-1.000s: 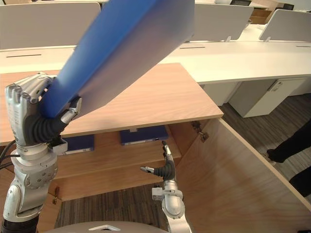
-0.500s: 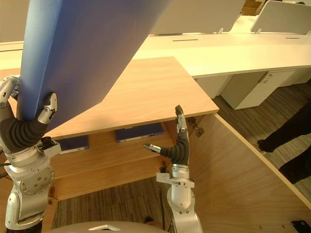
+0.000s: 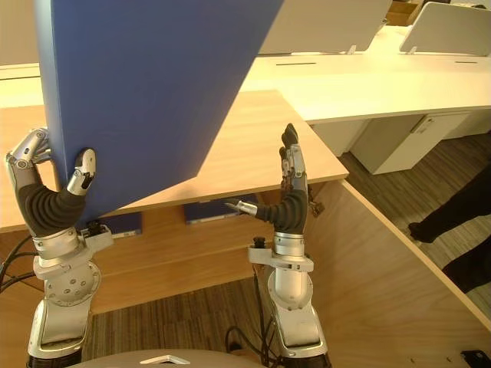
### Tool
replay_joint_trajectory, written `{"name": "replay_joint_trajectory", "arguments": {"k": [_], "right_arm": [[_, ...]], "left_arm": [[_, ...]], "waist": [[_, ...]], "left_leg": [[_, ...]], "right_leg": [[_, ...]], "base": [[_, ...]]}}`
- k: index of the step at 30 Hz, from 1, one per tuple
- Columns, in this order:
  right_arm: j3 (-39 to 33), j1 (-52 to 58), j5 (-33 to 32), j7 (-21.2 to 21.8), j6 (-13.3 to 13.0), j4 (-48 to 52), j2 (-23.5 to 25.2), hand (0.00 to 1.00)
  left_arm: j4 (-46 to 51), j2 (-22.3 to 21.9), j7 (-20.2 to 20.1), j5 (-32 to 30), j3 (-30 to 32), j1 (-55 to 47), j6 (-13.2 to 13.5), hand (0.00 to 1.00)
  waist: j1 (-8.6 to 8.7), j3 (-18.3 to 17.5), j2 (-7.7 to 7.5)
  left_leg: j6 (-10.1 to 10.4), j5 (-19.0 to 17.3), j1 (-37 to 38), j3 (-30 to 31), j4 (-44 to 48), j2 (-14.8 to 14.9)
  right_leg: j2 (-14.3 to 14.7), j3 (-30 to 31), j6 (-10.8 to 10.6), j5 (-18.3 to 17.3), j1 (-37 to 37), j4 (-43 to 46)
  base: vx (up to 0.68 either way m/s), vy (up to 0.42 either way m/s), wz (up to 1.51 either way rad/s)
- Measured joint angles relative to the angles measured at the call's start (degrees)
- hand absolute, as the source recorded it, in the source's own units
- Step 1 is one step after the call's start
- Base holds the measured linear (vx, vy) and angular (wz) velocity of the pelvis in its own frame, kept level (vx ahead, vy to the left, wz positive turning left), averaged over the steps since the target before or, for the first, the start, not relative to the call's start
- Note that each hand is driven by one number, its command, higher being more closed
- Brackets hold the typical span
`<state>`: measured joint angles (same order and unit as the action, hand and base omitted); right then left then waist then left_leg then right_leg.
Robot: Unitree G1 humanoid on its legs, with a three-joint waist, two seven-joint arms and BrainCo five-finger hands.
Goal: Walk over to the cabinet, pick up the folder, carry it to the office cabinet, place the folder inside the office cabinet, then close the office cabinet door
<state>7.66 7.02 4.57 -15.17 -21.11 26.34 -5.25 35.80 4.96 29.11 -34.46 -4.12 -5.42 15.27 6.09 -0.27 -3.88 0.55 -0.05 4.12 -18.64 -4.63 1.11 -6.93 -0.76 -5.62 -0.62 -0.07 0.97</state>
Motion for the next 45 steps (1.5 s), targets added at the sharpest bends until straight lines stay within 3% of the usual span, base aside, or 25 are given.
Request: {"name": "replay_joint_trajectory", "arguments": {"k": [11,29,37,38,45], "right_arm": [[-4.6,-5.7,-15.2,4.5,-0.5,-6.4,0.1,0.0],[-0.9,-12.6,-18.9,11.0,-0.5,-11.9,-0.6,0.0],[1.9,-15.9,-18.9,11.4,-0.3,-14.2,-2.6,0.0],[2.0,-16.1,-18.9,11.4,-0.3,-14.2,-2.7,1.0],[3.6,-16.4,-20.6,11.9,0.1,-15.8,-5.0,1.0]], "left_arm": [[-1.7,-1.1,-2.2,9.3,-1.0,0.0,1.6,1.0],[-2.1,-0.9,-7.4,11.9,-5.2,0.0,4.1,1.0],[-3.0,-0.2,-8.8,11.9,-7.6,0.0,4.1,1.0],[-3.1,-0.2,-8.8,12.0,-7.6,0.0,4.1,1.0],[-3.9,1.4,-8.8,14.1,-8.4,0.0,4.6,1.0]], "waist": [[-1.1,0.2,0.37],[-1.53,0.2,0.32],[-2.38,-0.6,-0.43],[-2.41,-0.7,-0.52],[-2.83,-2.0,-1.59]], "left_leg": [[-0.5,0.9,-0.5,2.2,-0.4,-0.4],[-0.5,2.7,-1.7,3.3,-0.4,-0.4],[-0.6,3.2,-2.0,3.6,-0.4,-0.4],[-0.6,3.3,-2.1,3.7,-0.4,-0.4],[-0.7,4.0,-2.8,4.0,-0.4,-0.4]], "right_leg": [[-0.6,-2.1,0.0,0.0,0.9,0.0],[-0.7,-3.2,-0.2,0.3,0.0,0.3],[-0.7,-3.3,-0.2,0.5,-0.1,0.2],[-0.7,-3.4,-0.2,0.5,-0.1,0.2],[-0.7,-3.4,-0.3,0.6,-0.8,0.3]], "base": [[-0.04,-0.029,0.1],[-0.04,-0.012,0.04],[0.0,-0.001,0.0],[-0.04,-0.002,0.05],[-0.05,0.001,0.02]]}}
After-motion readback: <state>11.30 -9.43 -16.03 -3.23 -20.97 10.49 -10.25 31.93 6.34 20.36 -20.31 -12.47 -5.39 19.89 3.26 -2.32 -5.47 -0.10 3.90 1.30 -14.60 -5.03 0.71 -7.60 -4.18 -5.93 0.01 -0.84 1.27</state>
